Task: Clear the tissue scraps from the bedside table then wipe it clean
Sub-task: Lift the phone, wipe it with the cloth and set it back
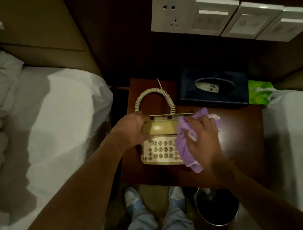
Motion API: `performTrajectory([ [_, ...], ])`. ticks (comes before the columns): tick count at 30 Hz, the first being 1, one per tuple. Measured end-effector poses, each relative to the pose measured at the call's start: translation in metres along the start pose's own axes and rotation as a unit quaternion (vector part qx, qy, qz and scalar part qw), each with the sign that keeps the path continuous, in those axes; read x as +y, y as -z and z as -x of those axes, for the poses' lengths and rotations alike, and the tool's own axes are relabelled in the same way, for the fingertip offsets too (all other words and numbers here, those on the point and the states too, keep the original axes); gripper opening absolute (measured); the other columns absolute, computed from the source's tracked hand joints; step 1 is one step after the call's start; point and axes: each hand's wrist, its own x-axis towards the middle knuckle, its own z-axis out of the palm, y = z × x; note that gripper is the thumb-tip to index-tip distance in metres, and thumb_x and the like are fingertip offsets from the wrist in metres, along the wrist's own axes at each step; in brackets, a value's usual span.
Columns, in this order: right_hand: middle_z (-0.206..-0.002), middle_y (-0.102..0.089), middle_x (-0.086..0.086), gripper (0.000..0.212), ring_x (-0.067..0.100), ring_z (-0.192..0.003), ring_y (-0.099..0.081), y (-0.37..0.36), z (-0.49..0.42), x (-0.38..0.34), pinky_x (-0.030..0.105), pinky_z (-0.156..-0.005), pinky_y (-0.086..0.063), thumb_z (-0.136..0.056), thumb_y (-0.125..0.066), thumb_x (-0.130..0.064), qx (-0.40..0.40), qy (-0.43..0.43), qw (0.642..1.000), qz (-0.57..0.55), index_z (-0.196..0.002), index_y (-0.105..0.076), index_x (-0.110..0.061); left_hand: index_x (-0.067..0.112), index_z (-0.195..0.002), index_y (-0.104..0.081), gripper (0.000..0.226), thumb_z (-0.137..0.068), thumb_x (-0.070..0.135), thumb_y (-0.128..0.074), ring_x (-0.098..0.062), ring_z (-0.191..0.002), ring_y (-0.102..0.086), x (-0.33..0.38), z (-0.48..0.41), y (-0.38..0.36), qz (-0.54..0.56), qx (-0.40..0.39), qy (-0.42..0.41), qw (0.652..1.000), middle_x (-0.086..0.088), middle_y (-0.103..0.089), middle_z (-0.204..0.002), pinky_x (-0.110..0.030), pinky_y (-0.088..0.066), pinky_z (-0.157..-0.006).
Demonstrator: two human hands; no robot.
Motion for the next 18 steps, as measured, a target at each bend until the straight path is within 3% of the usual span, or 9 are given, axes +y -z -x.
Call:
performTrajectory([
  [3, -0.126, -0.049, 0.005, 0.052, 0.026, -0.115, -0.043, -0.018, -0.001, -0.041, 0.045, -0.092, -0.046, -0.085, -0.068, -0.024, 0.016, 0.007, 0.999, 0.035, -0.136, -0.056, -0.025, 0.029, -0.139, -0.058, 0.063, -0.082, 0.045, -0.081, -0.024, -0.131, -0.053, 0.004, -0.003, -0.001, -0.02, -0.004, 0.033, 0.999, 0.0, -0.055, -0.145, -0.044, -0.044, -0.112],
  [7, -0.131, -0.049, 0.006, 0.053, 0.031, -0.119, -0.044, -0.05, -0.009, -0.099, 0.046, -0.099, -0.042, -0.078, -0.07, -0.025, -0.05, 0.082, 0.992, 0.083, -0.13, -0.058, -0.025, 0.019, -0.119, -0.067, 0.03, -0.089, 0.023, -0.073, -0.023, -0.104, -0.063, 0.004, -0.004, 0.001, -0.063, 0.015, 0.024, 0.998, -0.005, -0.066, -0.117, -0.038, -0.054, -0.094],
  [10, -0.126, -0.053, 0.007, 0.047, 0.031, -0.116, -0.047, -0.045, -0.013, -0.094, 0.046, -0.097, -0.041, -0.081, -0.064, -0.027, -0.057, 0.093, 0.993, 0.05, -0.127, -0.061, -0.022, 0.02, -0.111, -0.071, 0.022, -0.09, 0.024, -0.069, -0.026, -0.099, -0.065, 0.004, -0.007, 0.004, -0.077, 0.036, 0.015, 0.996, -0.007, -0.07, -0.11, -0.038, -0.056, -0.089],
  [12, -0.126, -0.052, 0.004, 0.046, 0.026, -0.116, -0.046, -0.032, -0.005, -0.068, 0.044, -0.097, -0.042, -0.085, -0.057, -0.026, -0.046, 0.096, 0.994, 0.024, -0.131, -0.059, -0.026, 0.021, -0.111, -0.071, 0.03, -0.085, 0.033, -0.077, -0.024, -0.1, -0.066, 0.008, -0.009, 0.008, -0.067, 0.004, 0.035, 0.997, -0.004, -0.07, -0.11, -0.039, -0.056, -0.09],
  [14, -0.127, -0.05, 0.002, 0.051, 0.023, -0.118, -0.044, -0.019, 0.003, -0.032, 0.041, -0.098, -0.044, -0.085, -0.061, -0.021, -0.024, 0.064, 0.998, -0.004, -0.135, -0.056, -0.029, 0.023, -0.117, -0.071, 0.049, -0.075, 0.042, -0.087, -0.022, -0.105, -0.065, 0.009, -0.011, 0.01, -0.056, -0.025, 0.057, 0.996, -0.001, -0.069, -0.113, -0.041, -0.055, -0.095],
  [18, -0.13, -0.049, 0.002, 0.047, 0.013, -0.119, -0.039, 0.005, 0.012, 0.022, 0.026, -0.097, -0.042, -0.094, -0.066, -0.012, -0.003, -0.024, 0.993, -0.113, -0.137, -0.058, -0.027, 0.022, -0.124, -0.068, 0.062, -0.07, 0.041, -0.092, -0.022, -0.11, -0.063, 0.012, -0.014, 0.009, -0.044, -0.034, 0.078, 0.995, -0.001, -0.069, -0.118, -0.044, -0.053, -0.1],
])
